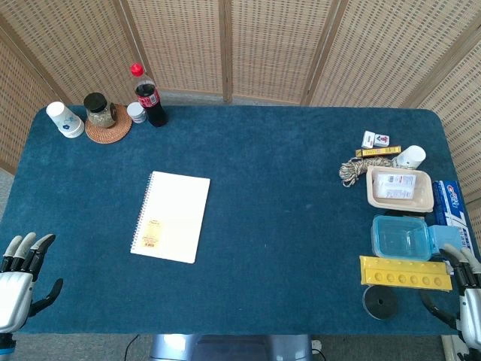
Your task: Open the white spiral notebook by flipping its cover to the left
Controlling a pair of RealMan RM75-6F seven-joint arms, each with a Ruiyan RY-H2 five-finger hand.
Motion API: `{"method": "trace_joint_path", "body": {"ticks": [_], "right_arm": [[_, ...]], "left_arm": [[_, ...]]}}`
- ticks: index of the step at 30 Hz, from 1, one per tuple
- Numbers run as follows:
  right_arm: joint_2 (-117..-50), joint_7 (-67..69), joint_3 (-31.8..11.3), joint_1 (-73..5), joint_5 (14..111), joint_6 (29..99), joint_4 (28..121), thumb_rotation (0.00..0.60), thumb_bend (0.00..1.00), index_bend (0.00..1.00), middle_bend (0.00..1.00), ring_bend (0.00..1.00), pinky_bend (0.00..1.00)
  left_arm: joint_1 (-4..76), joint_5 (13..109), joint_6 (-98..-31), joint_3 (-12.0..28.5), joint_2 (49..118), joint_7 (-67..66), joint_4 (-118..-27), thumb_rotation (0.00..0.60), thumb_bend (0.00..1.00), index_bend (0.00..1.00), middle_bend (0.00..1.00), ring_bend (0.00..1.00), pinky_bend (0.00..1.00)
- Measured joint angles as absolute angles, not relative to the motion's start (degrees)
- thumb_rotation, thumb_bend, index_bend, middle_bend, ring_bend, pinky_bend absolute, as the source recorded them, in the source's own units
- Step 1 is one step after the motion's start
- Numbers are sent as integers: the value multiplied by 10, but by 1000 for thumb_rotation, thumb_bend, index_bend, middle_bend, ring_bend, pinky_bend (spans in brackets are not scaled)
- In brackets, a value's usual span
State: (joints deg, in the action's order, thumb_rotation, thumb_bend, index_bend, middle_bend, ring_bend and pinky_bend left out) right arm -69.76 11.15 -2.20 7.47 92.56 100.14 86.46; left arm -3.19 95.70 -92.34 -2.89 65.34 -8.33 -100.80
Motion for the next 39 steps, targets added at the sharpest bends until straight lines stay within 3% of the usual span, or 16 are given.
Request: {"method": "trace_joint_path", "body": {"ticks": [16,31,39], "right_arm": [[-701,134,-19,87,927,1021,847,600,259,155,178,105,166],[-706,174,-18,107,912,1036,817,600,259,156,178,105,166],[-704,202,-22,118,899,1044,797,600,259,155,178,106,166]], "left_arm": [[-22,977,-907,-35,657,-97,-1014,600,311,153,177,88,0],[78,952,-723,-18,721,-230,-1061,600,304,160,164,71,24],[129,889,-653,10,826,-316,-1056,600,304,138,157,65,37]]}}
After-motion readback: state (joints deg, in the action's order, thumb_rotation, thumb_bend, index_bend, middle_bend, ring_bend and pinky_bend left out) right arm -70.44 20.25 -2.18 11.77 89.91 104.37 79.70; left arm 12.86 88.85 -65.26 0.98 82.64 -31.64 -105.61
